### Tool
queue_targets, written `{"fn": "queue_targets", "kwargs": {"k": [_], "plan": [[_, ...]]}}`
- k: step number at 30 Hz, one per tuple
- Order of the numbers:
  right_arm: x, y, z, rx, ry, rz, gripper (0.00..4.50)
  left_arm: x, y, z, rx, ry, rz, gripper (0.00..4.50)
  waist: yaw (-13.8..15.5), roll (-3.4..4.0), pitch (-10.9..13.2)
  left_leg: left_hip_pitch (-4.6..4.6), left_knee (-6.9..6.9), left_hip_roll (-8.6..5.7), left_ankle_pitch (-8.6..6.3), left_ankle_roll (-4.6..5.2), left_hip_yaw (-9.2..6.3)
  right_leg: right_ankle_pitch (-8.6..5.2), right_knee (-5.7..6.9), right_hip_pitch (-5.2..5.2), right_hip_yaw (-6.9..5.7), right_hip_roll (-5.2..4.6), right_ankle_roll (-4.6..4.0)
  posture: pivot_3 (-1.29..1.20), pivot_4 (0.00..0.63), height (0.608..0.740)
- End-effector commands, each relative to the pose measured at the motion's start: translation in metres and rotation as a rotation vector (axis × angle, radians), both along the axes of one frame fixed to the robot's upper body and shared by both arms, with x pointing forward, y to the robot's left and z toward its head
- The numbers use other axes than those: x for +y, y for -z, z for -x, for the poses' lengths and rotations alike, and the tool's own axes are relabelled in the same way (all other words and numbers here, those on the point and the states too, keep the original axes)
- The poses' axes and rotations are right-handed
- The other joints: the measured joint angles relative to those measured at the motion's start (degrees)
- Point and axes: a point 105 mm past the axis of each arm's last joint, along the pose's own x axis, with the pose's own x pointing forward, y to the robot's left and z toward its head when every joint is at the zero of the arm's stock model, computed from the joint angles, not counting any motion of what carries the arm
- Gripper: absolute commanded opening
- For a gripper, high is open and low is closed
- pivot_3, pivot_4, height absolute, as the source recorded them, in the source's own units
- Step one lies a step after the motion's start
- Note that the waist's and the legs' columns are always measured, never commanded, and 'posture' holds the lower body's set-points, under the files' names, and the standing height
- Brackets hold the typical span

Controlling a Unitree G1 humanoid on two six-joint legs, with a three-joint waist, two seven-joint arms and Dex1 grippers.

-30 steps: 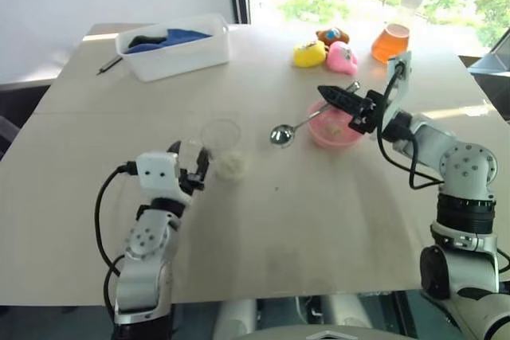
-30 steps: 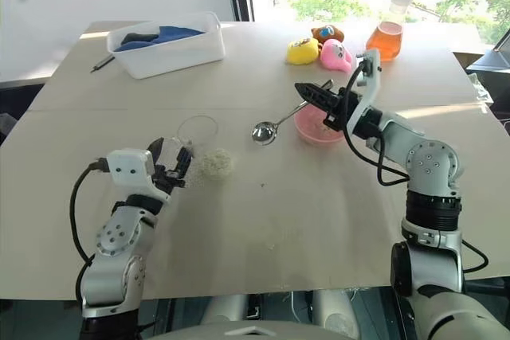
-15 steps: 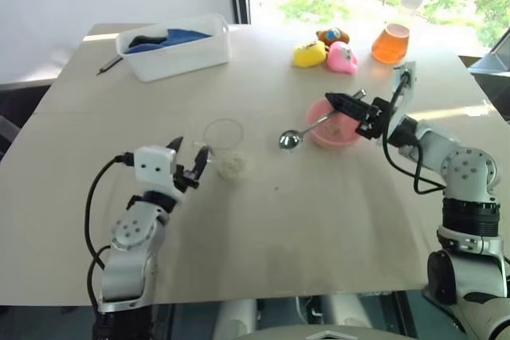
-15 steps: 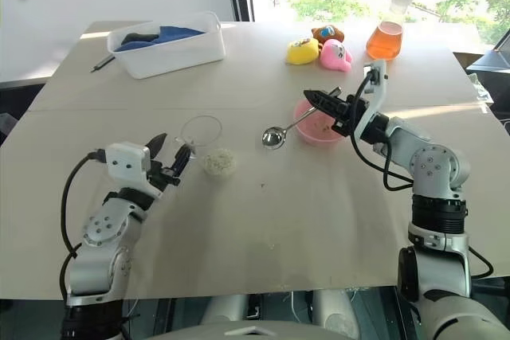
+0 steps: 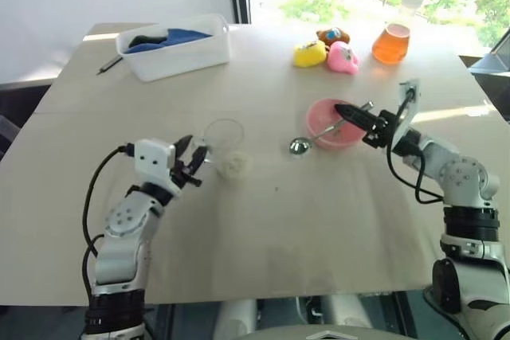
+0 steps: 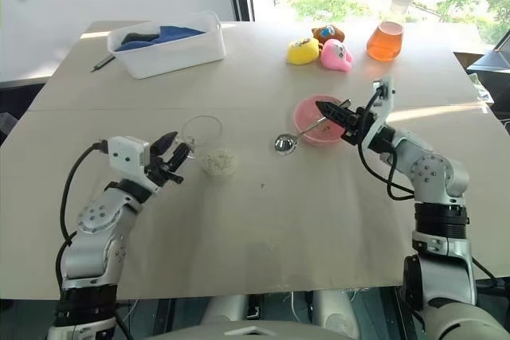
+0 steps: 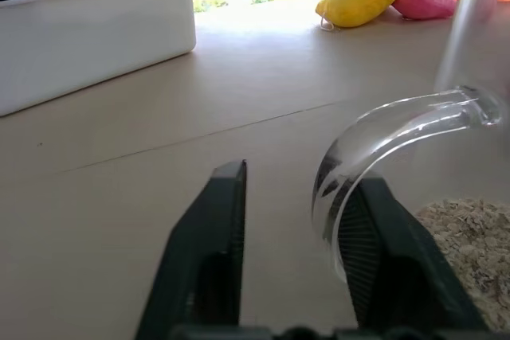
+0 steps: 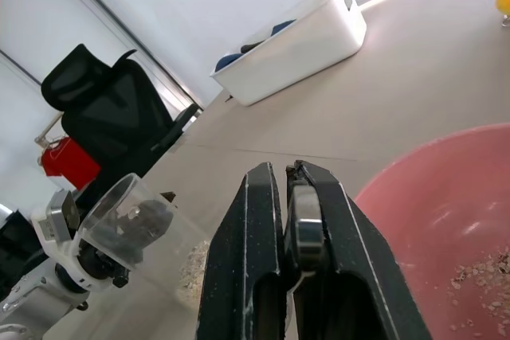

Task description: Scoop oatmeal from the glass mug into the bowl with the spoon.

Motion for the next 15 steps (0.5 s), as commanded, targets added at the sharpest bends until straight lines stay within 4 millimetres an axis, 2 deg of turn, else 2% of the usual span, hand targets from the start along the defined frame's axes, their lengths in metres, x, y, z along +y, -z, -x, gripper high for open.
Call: {"fn": "queue_targets", "kwargs": {"k": [1,9,11,15], "plan": [[-0.005,-0.009,0.002,-0.049,0.002,-0.009,0.0,-0.005,-0.009,-0.002,-0.042,0.015,0.018,0.06,0.0,0.0,0.0,0.0,0.0,0.01,0.0,0.0,0.0,0.0,0.0,0.0,0.0,0.0,0.0,0.0,0.15,0.74],[-0.011,-0.006,0.003,-0.058,0.008,-0.01,0.0,-0.008,-0.009,-0.002,-0.042,0.013,0.033,0.06,0.0,0.06,-0.1,0.07,0.01,0.0,-0.02,0.03,-0.01,0.0,0.03,0.04,0.04,0.01,0.0,0.0,0.15,0.74],[-0.01,-0.01,0.004,-0.076,0.003,-0.011,0.0,-0.007,-0.01,-0.003,-0.047,0.004,0.032,0.06,0.0,0.06,-0.1,0.07,0.0,0.0,-0.01,0.01,0.0,0.0,0.02,0.04,0.06,0.01,0.01,0.0,0.15,0.74],[0.003,-0.033,0.012,-0.147,-0.031,-0.03,0.0,-0.014,-0.022,-0.006,-0.067,0.021,0.042,0.06,0.0,0.06,-0.1,0.07,0.01,0.0,-0.02,0.03,0.01,0.01,0.03,0.04,0.06,0.0,0.02,0.0,0.15,0.74]]}}
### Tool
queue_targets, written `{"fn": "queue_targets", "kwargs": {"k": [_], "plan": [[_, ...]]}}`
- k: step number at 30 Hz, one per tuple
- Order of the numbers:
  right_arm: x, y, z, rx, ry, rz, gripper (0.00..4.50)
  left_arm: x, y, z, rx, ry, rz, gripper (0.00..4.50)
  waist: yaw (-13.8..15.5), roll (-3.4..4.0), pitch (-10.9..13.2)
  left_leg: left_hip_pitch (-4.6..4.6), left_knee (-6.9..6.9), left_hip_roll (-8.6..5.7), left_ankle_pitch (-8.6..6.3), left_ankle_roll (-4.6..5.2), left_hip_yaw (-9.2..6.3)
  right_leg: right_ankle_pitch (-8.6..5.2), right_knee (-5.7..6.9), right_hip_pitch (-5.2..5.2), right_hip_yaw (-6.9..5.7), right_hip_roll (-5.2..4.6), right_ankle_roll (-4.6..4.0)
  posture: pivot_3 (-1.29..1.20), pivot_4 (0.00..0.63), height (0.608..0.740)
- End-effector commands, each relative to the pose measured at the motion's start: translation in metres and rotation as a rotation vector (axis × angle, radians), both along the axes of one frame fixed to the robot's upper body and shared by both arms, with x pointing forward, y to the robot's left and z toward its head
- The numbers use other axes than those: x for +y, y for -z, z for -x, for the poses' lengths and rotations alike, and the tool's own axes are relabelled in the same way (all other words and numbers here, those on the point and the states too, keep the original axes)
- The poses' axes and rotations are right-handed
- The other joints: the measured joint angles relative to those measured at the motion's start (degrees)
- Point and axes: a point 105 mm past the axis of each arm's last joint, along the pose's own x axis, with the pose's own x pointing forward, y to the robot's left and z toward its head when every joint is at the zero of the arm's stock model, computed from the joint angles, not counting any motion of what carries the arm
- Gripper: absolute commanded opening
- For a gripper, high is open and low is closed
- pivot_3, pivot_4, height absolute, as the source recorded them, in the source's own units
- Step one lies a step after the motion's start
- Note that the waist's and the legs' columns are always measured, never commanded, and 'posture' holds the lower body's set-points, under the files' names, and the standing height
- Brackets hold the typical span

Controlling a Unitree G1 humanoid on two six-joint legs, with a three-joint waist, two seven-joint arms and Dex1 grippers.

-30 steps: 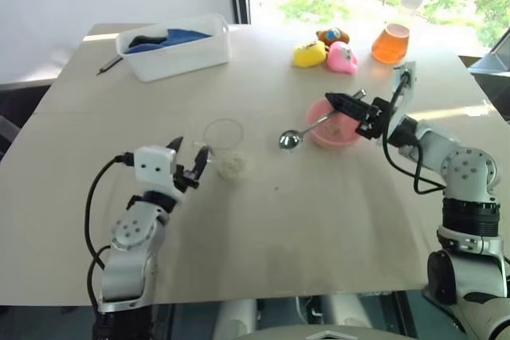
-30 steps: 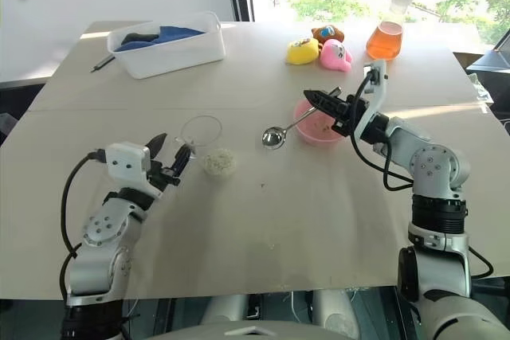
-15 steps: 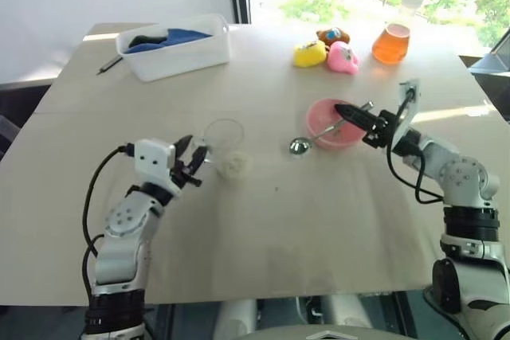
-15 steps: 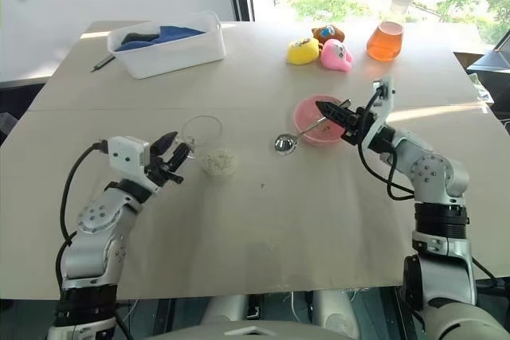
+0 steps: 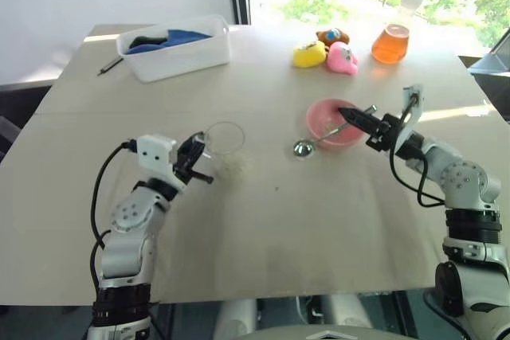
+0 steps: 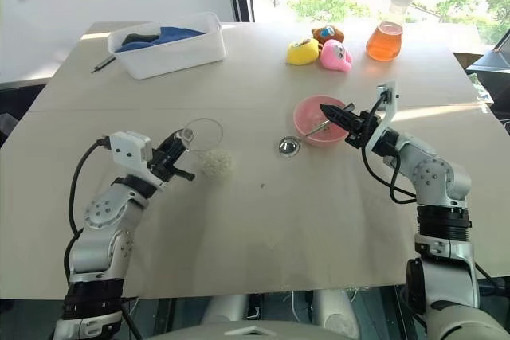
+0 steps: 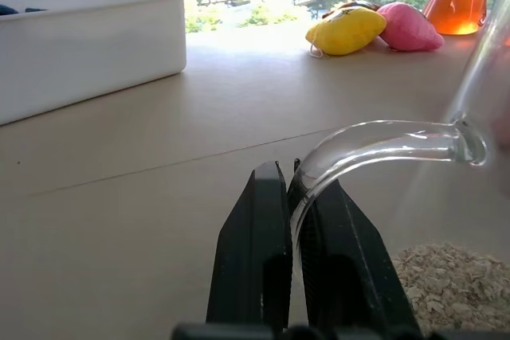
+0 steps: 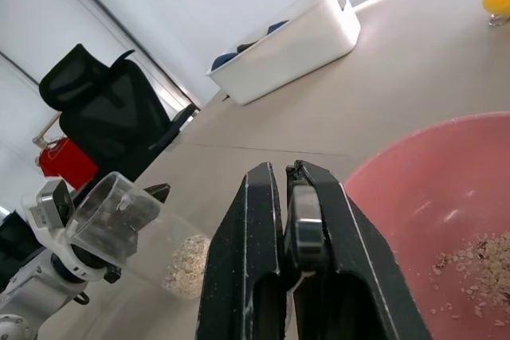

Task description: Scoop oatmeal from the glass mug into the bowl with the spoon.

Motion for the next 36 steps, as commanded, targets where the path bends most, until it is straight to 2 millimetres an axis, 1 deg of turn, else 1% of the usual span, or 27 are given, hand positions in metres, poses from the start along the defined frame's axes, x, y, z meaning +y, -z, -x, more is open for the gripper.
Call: {"fn": "queue_targets", "kwargs": {"k": [1,3,5,8,11,18,22,25,27,28,29,31,33,36], "plan": [[0.01,-0.044,0.011,-0.15,-0.041,-0.041,0.0,-0.011,-0.018,-0.002,-0.046,0.029,-0.022,0.06,0.0,0.0,0.0,0.0,0.01,0.0,0.0,0.01,-0.02,0.0,0.01,0.0,0.0,0.0,0.0,0.0,0.15,0.74],[0.019,-0.065,0.015,-0.204,-0.061,-0.067,0.0,-0.015,-0.022,-0.007,-0.037,0.038,-0.073,0.06,0.0,0.0,0.0,0.0,0.02,0.0,0.0,0.01,-0.03,0.0,0.06,-0.01,0.0,0.01,0.0,0.0,0.15,0.74],[0.025,-0.079,0.019,-0.237,-0.082,-0.093,0.0,-0.017,-0.024,-0.013,-0.026,0.041,-0.108,0.06,0.0,0.01,0.0,0.0,0.05,-0.01,0.0,0.0,-0.03,0.0,0.12,-0.02,-0.03,0.03,0.0,0.0,0.15,0.74],[0.035,-0.091,0.026,-0.285,-0.122,-0.102,0.0,-0.024,-0.028,-0.017,-0.027,0.078,-0.142,0.06,0.0,0.0,0.0,0.0,0.05,-0.01,0.02,-0.03,-0.06,0.0,0.13,-0.02,-0.07,0.05,0.0,0.0,0.15,0.74],[0.046,-0.092,0.032,-0.308,-0.164,-0.099,0.0,-0.031,-0.031,-0.021,-0.03,0.111,-0.162,0.06,0.0,0.0,0.0,-0.08,0.04,-0.01,0.03,-0.05,-0.05,0.0,0.0,-0.02,-0.08,0.02,0.0,0.0,0.15,0.74],[0.067,-0.079,0.045,-0.348,-0.226,-0.056,0.0,-0.039,-0.037,-0.026,-0.052,0.143,-0.209,0.06,0.0,0.0,0.0,-0.1,0.03,-0.01,0.03,-0.05,-0.04,0.0,-0.05,-0.03,-0.11,0.0,0.01,0.0,0.15,0.74],[0.087,-0.065,0.055,-0.474,-0.247,0.083,0.0,-0.045,-0.037,-0.028,-0.064,0.163,-0.249,0.06,0.0,0.01,0.0,-0.08,0.04,-0.02,0.03,-0.05,-0.05,0.0,-0.02,-0.03,-0.12,0.02,0.01,0.0,0.15,0.74],[0.098,-0.058,0.056,-0.576,-0.245,0.182,0.0,-0.048,-0.037,-0.028,-0.07,0.172,-0.265,0.06,0.0,0.01,0.0,-0.08,0.05,-0.03,0.03,-0.05,-0.03,0.0,-0.02,-0.03,-0.1,0.02,0.01,0.0,0.15,0.74],[0.119,-0.078,0.047,-0.654,-0.253,0.242,0.0,-0.049,-0.037,-0.028,-0.071,0.177,-0.268,0.06,-0.2,0.03,0.0,-0.07,0.06,-0.04,0.03,-0.05,-0.03,0.0,-0.02,-0.03,-0.11,0.02,0.01,0.0,0.15,0.74],[0.136,-0.097,0.04,-0.698,-0.264,0.275,0.0,-0.049,-0.037,-0.029,-0.071,0.179,-0.268,0.06,-0.6,0.1,0.1,-0.07,0.09,-0.04,0.03,-0.05,0.03,0.01,0.03,-0.06,-0.06,0.02,0.01,0.0,0.15,0.74],[0.149,-0.11,0.036,-0.733,-0.273,0.298,0.0,-0.05,-0.037,-0.029,-0.071,0.183,-0.272,0.06,-0.8,0.11,0.1,-0.05,0.12,-0.04,0.04,-0.05,0.14,0.02,0.15,-0.15,0.05,0.03,0.03,0.0,0.15,0.74],[0.162,-0.123,0.031,-0.757,-0.285,0.309,0.0,-0.051,-0.037,-0.029,-0.073,0.192,-0.285,0.06,-1.0,0.07,0.1,-0.12,0.22,-0.12,0.09,-0.11,0.21,0.01,0.66,-0.47,0.18,0.04,0.01,0.0,0.15,0.74],[0.165,-0.123,0.027,-0.76,-0.292,0.319,0.0,-0.051,-0.037,-0.029,-0.075,0.194,-0.295,0.06,-0.6,-0.04,0.0,-0.11,0.17,-0.03,0.14,-0.2,0.04,-0.03,0.66,-0.44,0.04,0.2,-0.06,0.0,0.15,0.74],[0.169,-0.112,0.03,-0.777,-0.347,0.372,0.0,-0.049,-0.038,-0.029,-0.079,0.186,-0.297,0.06,0.0,-0.05,0.0,-0.17,0.11,0.03,0.15,-0.24,0.0,-0.07,0.61,-0.44,-0.02,0.15,-0.13,0.0,0.15,0.74]]}}
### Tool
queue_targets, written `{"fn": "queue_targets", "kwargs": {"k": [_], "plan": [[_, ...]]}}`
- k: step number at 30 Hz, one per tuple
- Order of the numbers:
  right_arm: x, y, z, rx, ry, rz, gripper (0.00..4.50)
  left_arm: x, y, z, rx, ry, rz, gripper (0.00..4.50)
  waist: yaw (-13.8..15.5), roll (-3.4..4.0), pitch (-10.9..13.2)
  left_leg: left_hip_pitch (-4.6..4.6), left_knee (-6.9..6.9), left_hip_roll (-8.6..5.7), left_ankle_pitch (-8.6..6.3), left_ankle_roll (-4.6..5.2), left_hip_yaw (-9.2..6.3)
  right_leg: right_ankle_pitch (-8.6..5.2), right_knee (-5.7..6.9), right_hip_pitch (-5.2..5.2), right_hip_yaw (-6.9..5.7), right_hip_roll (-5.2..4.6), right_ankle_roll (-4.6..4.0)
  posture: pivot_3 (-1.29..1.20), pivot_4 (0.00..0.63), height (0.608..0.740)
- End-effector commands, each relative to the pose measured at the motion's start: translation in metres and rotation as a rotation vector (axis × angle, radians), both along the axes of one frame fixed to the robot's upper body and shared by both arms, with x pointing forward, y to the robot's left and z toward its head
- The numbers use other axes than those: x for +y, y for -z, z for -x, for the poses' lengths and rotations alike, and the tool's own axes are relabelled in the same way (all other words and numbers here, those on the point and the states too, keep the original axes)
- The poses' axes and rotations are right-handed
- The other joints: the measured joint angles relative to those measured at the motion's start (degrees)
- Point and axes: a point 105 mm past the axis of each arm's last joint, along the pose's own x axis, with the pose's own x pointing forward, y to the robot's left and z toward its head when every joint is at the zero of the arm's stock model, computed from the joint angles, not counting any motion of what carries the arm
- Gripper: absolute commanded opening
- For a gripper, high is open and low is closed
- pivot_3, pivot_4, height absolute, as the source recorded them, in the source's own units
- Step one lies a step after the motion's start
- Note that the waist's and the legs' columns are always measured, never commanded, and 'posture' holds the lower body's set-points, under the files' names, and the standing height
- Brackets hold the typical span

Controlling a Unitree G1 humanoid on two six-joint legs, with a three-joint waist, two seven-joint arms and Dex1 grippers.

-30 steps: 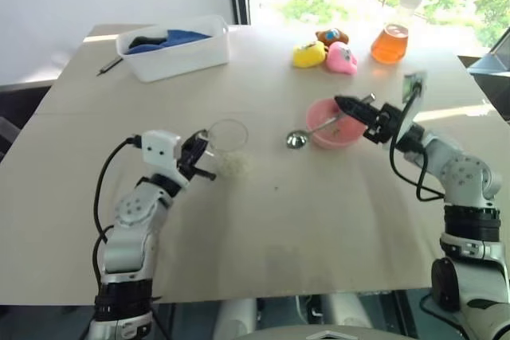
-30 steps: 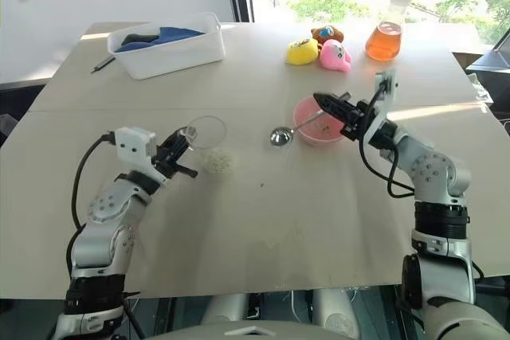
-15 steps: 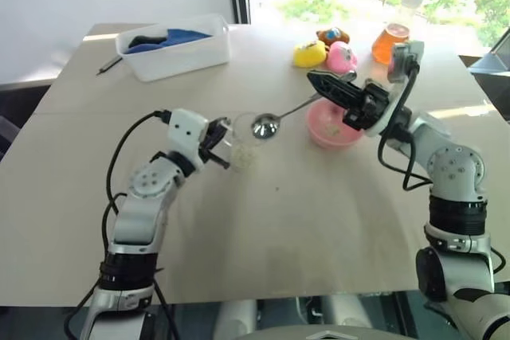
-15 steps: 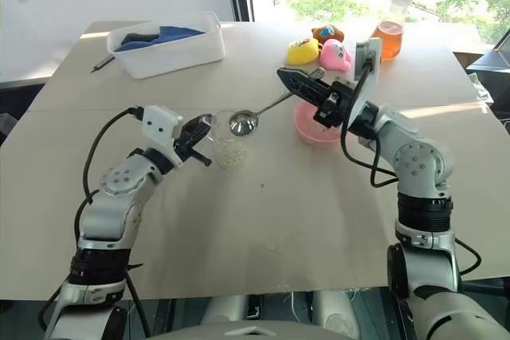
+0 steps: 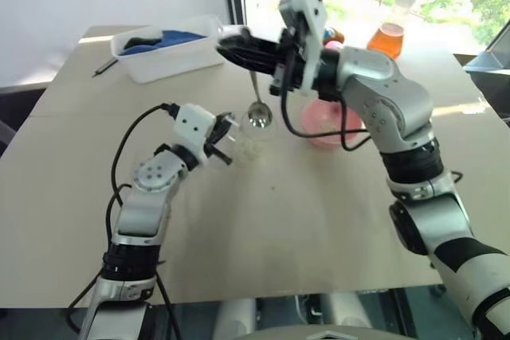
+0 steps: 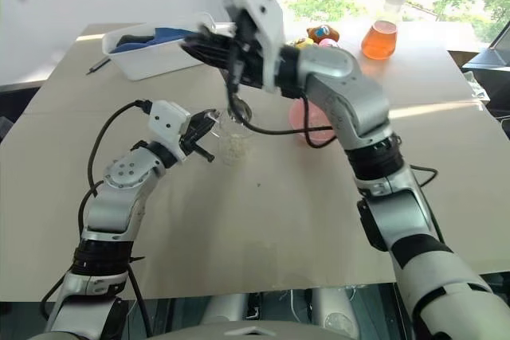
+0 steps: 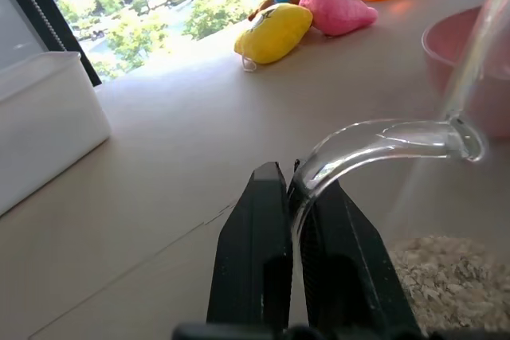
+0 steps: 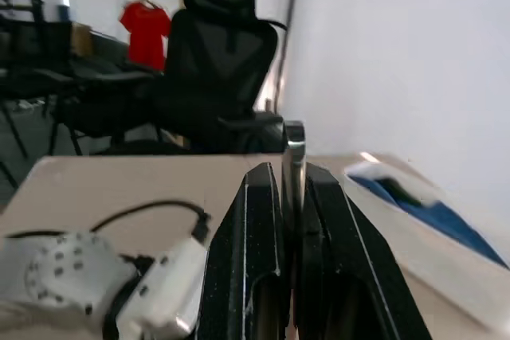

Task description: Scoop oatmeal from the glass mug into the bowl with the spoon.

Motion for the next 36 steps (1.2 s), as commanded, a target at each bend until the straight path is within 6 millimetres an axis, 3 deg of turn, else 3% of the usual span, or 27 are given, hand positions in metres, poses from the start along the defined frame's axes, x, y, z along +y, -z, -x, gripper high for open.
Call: {"fn": "queue_targets", "kwargs": {"k": [1,22,36], "plan": [[0.002,0.011,0.002,-0.013,-0.026,0.043,0.0,-0.004,-0.012,0.004,-0.057,0.031,-0.025,0.06,0.0,0.0,0.0,0.0,0.01,-0.03,0.0,0.0,0.06,0.01,-0.01,0.0,0.03,-0.08,0.01,0.0,0.15,0.74],[-0.028,0.038,-0.012,0.349,0.095,-0.053,0.0,0.031,0.003,0.002,0.0,-0.106,0.114,0.06,-0.2,0.0,0.0,0.03,0.03,-0.08,0.0,0.01,0.11,0.02,0.1,-0.01,0.01,-0.26,0.03,0.0,0.15,0.74],[-0.053,0.042,0.001,0.426,0.096,0.045,0.0,0.037,0.011,0.004,0.011,-0.139,0.128,0.06,-0.3,0.0,0.0,0.05,0.03,-0.07,-0.06,0.12,0.1,0.02,0.11,-0.02,0.04,-0.23,0.03,0.0,0.15,0.74]]}}
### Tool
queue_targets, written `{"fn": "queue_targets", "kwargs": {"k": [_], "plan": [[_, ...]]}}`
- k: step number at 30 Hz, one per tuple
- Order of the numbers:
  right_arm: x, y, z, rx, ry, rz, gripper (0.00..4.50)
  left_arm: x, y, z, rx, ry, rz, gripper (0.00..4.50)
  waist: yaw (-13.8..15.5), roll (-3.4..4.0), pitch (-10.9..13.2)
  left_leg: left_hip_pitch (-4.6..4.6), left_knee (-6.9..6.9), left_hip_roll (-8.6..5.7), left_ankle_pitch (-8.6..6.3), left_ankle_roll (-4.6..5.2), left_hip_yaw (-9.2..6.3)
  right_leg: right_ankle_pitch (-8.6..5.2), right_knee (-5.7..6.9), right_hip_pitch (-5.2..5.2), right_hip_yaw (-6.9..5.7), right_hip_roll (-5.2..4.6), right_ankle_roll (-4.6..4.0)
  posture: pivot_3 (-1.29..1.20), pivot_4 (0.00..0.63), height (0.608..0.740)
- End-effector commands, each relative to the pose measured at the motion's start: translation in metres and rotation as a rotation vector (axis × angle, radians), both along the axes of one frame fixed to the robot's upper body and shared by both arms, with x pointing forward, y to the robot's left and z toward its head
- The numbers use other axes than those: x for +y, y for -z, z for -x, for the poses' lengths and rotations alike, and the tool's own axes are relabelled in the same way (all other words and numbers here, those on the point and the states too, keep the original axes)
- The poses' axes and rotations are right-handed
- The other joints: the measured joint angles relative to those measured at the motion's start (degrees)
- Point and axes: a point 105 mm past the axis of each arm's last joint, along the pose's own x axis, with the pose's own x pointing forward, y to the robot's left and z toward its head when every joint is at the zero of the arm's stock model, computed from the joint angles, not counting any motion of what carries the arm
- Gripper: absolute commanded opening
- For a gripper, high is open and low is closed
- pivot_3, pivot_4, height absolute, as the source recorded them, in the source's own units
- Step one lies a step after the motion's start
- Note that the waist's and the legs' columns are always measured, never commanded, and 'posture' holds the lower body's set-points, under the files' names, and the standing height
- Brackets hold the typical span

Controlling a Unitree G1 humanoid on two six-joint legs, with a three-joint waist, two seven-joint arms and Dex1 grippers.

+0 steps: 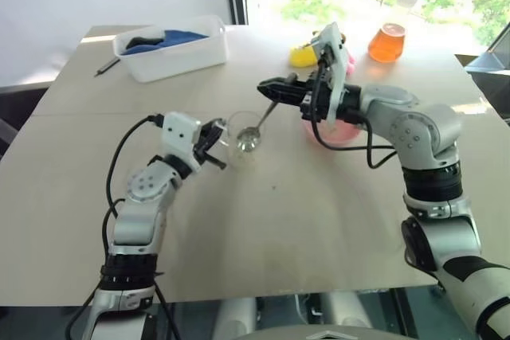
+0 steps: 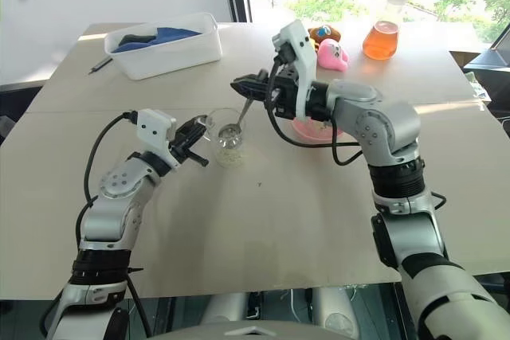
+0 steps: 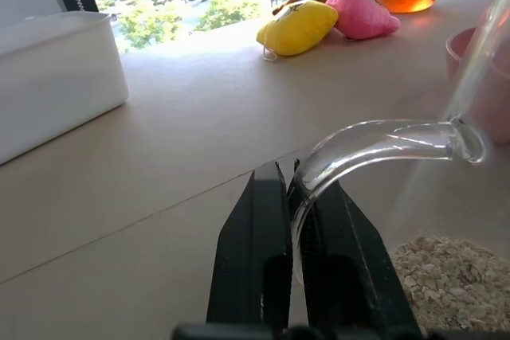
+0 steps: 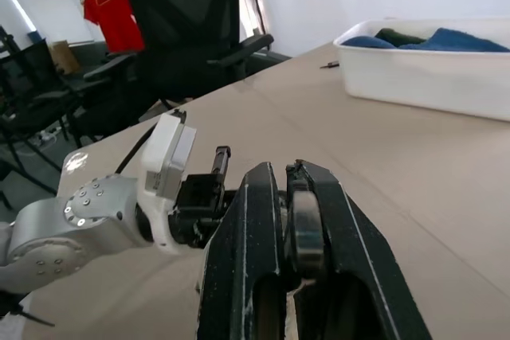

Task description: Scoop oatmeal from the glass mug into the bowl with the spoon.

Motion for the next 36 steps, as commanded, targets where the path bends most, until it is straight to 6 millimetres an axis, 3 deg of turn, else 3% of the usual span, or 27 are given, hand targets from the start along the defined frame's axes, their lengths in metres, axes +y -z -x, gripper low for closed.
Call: {"fn": "queue_targets", "kwargs": {"k": [1,6,10,14,26,36], "plan": [[-0.006,-0.007,0.006,-0.013,-0.011,-0.009,0.0,0.017,-0.001,-0.001,-0.011,-0.076,-0.003,0.06,0.0,0.0,0.0,0.0,0.0,0.0,0.0,0.0,0.0,0.0,0.0,0.0,0.0,0.0,0.0,0.0,0.15,0.74],[-0.007,-0.005,0.002,0.005,0.01,-0.022,0.0,0.017,-0.004,-0.003,-0.018,-0.078,-0.004,0.06,0.0,0.0,0.0,0.0,0.0,0.0,-0.01,0.01,0.0,0.0,0.0,0.0,0.0,0.02,0.0,0.0,0.15,0.74],[-0.002,-0.022,-0.012,0.069,0.082,-0.171,0.0,0.017,-0.003,-0.002,-0.02,-0.081,-0.005,0.06,-0.1,0.0,0.0,0.02,0.0,0.03,0.0,0.0,0.0,0.0,0.02,0.0,0.03,0.06,0.0,0.0,0.15,0.74],[0.002,-0.027,-0.009,0.081,0.06,-0.196,0.0,0.018,-0.002,0.0,-0.02,-0.087,-0.002,0.06,0.0,0.0,0.0,0.0,0.0,0.02,0.04,-0.07,-0.01,0.0,0.01,0.0,0.02,0.05,0.0,0.0,0.15,0.74],[0.036,-0.008,0.011,-0.275,-0.013,-0.03,0.0,0.015,-0.008,0.001,-0.048,-0.091,0.002,0.06,-0.1,0.0,0.0,0.03,-0.01,0.02,-0.01,0.02,-0.01,0.0,0.02,0.0,0.03,0.09,0.0,0.0,0.15,0.74],[0.052,0.021,0.007,-0.43,-0.071,0.128,0.0,0.004,-0.02,0.0,-0.096,-0.072,-0.102,0.06,-0.1,0.0,0.0,0.02,-0.01,0.01,0.05,-0.09,-0.02,0.0,0.01,0.0,0.01,0.09,0.0,0.0,0.15,0.74]]}}
